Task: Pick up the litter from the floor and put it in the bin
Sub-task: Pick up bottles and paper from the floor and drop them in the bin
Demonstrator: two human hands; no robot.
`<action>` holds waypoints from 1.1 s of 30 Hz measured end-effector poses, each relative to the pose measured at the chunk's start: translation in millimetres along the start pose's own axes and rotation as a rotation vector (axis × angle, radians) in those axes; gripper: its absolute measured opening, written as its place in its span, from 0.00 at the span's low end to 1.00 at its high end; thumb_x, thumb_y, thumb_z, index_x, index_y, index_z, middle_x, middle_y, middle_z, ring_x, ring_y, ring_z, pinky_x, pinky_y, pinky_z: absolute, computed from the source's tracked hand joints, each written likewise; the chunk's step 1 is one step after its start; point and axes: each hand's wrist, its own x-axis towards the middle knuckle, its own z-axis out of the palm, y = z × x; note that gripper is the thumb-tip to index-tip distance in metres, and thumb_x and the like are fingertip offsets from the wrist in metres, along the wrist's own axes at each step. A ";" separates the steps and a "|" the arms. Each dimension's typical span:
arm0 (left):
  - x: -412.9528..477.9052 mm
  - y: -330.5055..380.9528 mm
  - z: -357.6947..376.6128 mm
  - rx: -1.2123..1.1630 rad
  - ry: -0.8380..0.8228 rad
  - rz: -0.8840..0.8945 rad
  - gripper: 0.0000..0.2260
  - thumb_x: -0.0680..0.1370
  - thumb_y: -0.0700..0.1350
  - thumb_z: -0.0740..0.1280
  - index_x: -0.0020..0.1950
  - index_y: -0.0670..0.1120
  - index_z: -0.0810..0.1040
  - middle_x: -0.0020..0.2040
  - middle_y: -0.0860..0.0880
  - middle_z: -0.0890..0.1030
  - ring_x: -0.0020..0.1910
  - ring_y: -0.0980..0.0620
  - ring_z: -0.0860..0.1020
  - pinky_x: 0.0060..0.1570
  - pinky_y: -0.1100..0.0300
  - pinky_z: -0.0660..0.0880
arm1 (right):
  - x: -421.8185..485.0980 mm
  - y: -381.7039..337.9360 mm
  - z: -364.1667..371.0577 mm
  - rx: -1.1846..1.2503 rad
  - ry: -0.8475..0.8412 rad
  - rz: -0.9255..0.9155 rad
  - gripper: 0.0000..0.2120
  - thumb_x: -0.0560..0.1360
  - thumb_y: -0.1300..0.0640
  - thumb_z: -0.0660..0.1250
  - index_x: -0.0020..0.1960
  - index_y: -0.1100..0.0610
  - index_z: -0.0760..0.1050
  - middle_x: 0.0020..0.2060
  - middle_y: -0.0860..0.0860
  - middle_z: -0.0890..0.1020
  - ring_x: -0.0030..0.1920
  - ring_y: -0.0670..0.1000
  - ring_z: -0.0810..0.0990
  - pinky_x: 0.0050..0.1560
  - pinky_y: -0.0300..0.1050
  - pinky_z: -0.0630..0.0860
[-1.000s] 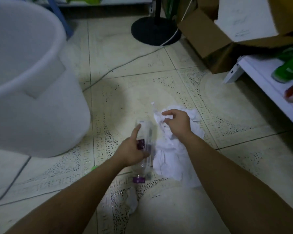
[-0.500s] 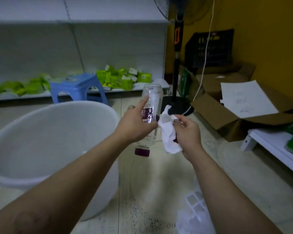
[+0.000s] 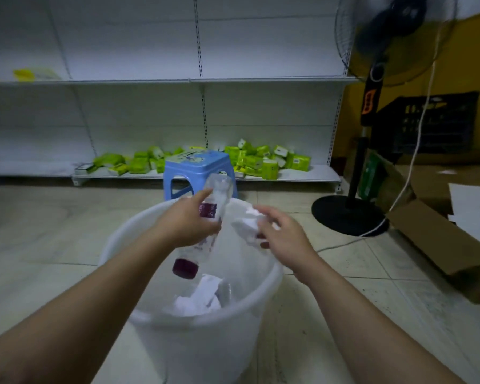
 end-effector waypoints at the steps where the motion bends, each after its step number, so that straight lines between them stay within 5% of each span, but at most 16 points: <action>1: -0.7 -8.5 2.4 0.044 -0.038 -0.015 0.39 0.69 0.56 0.72 0.75 0.58 0.57 0.62 0.46 0.77 0.43 0.53 0.78 0.41 0.59 0.74 | 1.4 3.7 5.8 -0.222 -0.113 -0.058 0.17 0.79 0.55 0.61 0.66 0.44 0.74 0.65 0.47 0.77 0.60 0.48 0.77 0.63 0.44 0.73; 4: -0.8 -16.2 12.2 0.087 -0.084 0.011 0.37 0.70 0.60 0.69 0.75 0.53 0.58 0.71 0.45 0.70 0.63 0.47 0.73 0.61 0.53 0.71 | 2.6 6.1 9.1 -0.677 -0.373 -0.090 0.24 0.78 0.50 0.58 0.71 0.34 0.61 0.78 0.48 0.57 0.74 0.53 0.63 0.73 0.53 0.62; 6: -2.4 -3.8 22.9 0.077 -0.072 0.129 0.34 0.71 0.60 0.69 0.74 0.53 0.62 0.72 0.47 0.68 0.68 0.48 0.69 0.63 0.54 0.67 | 0.8 5.2 -0.3 -0.701 -0.405 -0.061 0.25 0.78 0.49 0.59 0.70 0.30 0.58 0.78 0.50 0.53 0.76 0.54 0.59 0.73 0.57 0.60; 13: -16.9 77.6 77.9 0.046 -0.138 0.441 0.33 0.72 0.58 0.69 0.73 0.52 0.62 0.71 0.47 0.70 0.68 0.47 0.68 0.65 0.52 0.66 | -11.9 4.2 -92.5 -0.937 -0.166 -0.018 0.31 0.73 0.46 0.68 0.73 0.46 0.63 0.74 0.48 0.66 0.73 0.51 0.65 0.72 0.58 0.62; 21: -62.5 159.1 159.2 0.100 -0.283 0.651 0.26 0.73 0.58 0.67 0.69 0.52 0.68 0.67 0.48 0.73 0.64 0.46 0.71 0.62 0.50 0.69 | -92.1 70.4 -232.8 -1.122 -0.275 0.299 0.36 0.74 0.46 0.68 0.77 0.48 0.54 0.76 0.50 0.61 0.74 0.54 0.63 0.71 0.50 0.64; 27: -109.5 178.6 245.3 0.178 -0.487 0.675 0.26 0.73 0.58 0.67 0.69 0.52 0.68 0.68 0.48 0.73 0.65 0.46 0.71 0.63 0.51 0.68 | -167.7 162.4 -276.3 -1.104 -0.320 0.444 0.36 0.74 0.46 0.68 0.76 0.49 0.55 0.76 0.52 0.61 0.74 0.55 0.62 0.71 0.57 0.63; 33: -176.6 178.9 343.0 0.122 -0.791 0.527 0.27 0.73 0.56 0.68 0.70 0.51 0.68 0.66 0.45 0.73 0.63 0.45 0.72 0.60 0.49 0.71 | -226.6 266.6 -273.7 -0.887 -0.322 0.581 0.33 0.74 0.49 0.68 0.75 0.51 0.60 0.75 0.55 0.63 0.72 0.57 0.65 0.70 0.52 0.64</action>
